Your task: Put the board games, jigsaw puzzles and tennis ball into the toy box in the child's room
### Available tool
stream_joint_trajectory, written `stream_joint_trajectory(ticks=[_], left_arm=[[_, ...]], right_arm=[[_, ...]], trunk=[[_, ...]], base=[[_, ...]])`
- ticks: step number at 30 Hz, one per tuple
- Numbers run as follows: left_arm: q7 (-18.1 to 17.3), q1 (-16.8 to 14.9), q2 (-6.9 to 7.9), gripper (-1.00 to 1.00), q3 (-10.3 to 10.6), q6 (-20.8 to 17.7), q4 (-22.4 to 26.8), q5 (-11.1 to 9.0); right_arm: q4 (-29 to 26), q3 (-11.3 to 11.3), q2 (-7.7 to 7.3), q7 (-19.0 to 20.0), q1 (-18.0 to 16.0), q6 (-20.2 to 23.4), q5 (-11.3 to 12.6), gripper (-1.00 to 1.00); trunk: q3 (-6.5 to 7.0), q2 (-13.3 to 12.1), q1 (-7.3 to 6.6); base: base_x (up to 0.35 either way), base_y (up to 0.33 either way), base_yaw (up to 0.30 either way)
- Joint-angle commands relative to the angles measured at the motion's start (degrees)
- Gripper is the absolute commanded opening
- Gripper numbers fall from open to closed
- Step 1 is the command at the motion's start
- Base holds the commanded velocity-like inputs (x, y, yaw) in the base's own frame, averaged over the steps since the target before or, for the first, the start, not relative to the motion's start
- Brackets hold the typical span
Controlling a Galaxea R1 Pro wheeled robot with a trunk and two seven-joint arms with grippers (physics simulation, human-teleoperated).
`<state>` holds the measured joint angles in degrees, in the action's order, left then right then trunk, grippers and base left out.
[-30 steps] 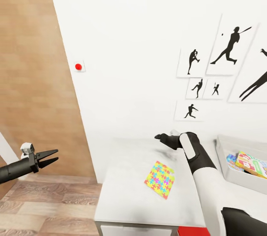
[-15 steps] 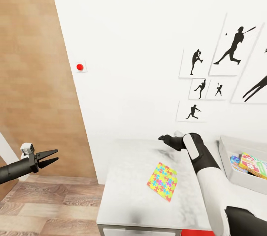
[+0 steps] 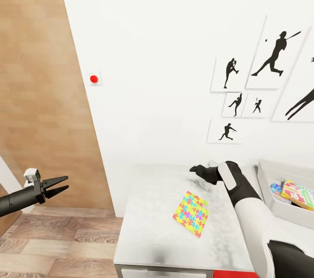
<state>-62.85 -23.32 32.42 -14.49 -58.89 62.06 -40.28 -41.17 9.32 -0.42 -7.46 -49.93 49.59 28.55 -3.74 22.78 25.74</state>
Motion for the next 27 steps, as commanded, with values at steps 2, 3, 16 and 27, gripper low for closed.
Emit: stream_joint_trajectory(ticks=[2,3,16,27], left_arm=[[-0.2,-0.1,0.01,1.0,0.0,-0.3,0.0,0.0],[-0.2,-0.1,0.01,1.0,0.0,-0.3,0.0,0.0],[-0.2,-0.1,0.01,1.0,0.0,-0.3,0.0,0.1],[-0.2,-0.1,0.01,1.0,0.0,-0.3,0.0,0.1]], right_arm=[[0.9,0.0,-0.15,-0.5,-0.1,-0.2,0.6,1.0],[1.6,0.0,-0.23,-0.5,-0.1,-0.9,0.6,1.0],[5.6,-0.4,-1.73,-0.5,-0.1,-3.9,0.4,1.0],[6.9,-0.6,-2.72,-0.5,-0.1,-4.0,0.3,1.0]], trunk=[[-0.14,0.1,0.04],[-0.14,0.1,0.04],[-1.01,0.1,0.04],[-2.04,0.1,0.04]], base=[[0.0,0.0,0.0],[0.0,0.0,0.0],[0.0,0.0,0.0],[0.0,0.0,0.0]])
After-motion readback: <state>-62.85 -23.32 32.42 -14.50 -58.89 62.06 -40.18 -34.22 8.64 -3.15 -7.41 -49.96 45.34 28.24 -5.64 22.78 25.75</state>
